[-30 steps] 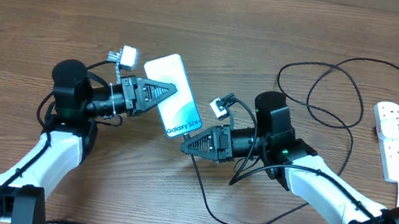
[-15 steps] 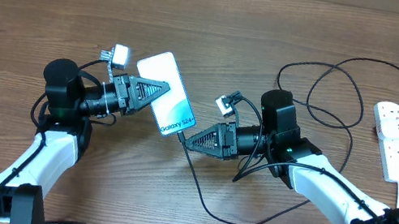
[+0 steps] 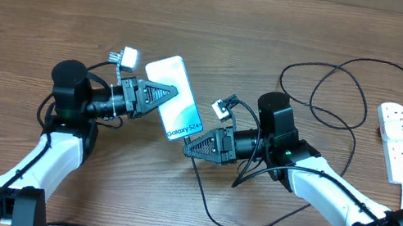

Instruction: Plug charger to phone and switch on socket

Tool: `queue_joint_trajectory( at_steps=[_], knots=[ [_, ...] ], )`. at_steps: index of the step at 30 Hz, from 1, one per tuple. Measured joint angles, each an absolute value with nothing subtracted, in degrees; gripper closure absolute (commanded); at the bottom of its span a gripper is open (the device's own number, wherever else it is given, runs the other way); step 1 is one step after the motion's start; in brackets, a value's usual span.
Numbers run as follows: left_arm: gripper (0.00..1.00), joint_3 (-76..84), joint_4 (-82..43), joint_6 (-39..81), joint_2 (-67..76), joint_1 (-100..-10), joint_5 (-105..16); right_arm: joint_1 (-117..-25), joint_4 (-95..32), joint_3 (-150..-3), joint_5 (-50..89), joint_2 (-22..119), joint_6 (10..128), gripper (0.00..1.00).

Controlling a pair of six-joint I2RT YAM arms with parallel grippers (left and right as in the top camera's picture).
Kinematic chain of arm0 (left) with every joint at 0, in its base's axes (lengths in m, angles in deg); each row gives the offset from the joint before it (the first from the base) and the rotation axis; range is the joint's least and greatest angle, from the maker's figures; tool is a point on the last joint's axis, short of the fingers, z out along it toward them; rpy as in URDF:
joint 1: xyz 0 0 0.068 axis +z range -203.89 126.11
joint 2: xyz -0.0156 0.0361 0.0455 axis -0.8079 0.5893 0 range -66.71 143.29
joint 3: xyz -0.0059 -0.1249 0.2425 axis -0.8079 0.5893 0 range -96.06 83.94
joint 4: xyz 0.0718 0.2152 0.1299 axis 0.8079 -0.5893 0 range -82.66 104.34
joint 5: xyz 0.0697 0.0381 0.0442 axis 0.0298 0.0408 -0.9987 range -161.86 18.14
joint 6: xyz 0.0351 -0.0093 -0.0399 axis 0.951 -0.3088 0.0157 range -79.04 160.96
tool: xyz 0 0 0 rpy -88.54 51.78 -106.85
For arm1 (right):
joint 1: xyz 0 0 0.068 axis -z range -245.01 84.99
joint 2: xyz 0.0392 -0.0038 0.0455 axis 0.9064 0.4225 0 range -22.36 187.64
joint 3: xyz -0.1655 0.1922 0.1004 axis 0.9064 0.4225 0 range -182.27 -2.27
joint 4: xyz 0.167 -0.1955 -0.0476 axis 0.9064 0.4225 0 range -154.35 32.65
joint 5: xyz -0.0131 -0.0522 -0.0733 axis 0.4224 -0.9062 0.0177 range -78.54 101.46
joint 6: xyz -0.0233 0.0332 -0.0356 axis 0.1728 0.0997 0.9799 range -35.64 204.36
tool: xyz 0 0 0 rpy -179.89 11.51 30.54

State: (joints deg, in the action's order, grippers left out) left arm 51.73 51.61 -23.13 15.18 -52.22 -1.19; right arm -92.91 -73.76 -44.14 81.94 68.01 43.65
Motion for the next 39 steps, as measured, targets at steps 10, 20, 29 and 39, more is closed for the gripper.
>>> queue_joint_trajectory(
  at_steps=[10,20,29,39],
  knots=[
    [0.96,51.7,51.2,-22.0,15.2,-52.4,-1.4,-92.9,-74.2,-44.2,83.1,67.9,43.9,0.96],
    [0.96,51.7,51.3,-22.0,15.2,-52.4,0.2,-93.2,-76.5,-44.1,84.8,67.8,43.8,0.96],
    [0.96,51.7,51.6,-22.0,15.2,-52.0,3.4,-93.7,-77.6,-44.0,86.3,67.8,43.8,0.96],
    [0.96,51.4,50.3,-22.0,15.2,-52.0,4.0,-93.7,-78.9,-43.9,87.1,67.8,43.8,0.96]
  ],
)
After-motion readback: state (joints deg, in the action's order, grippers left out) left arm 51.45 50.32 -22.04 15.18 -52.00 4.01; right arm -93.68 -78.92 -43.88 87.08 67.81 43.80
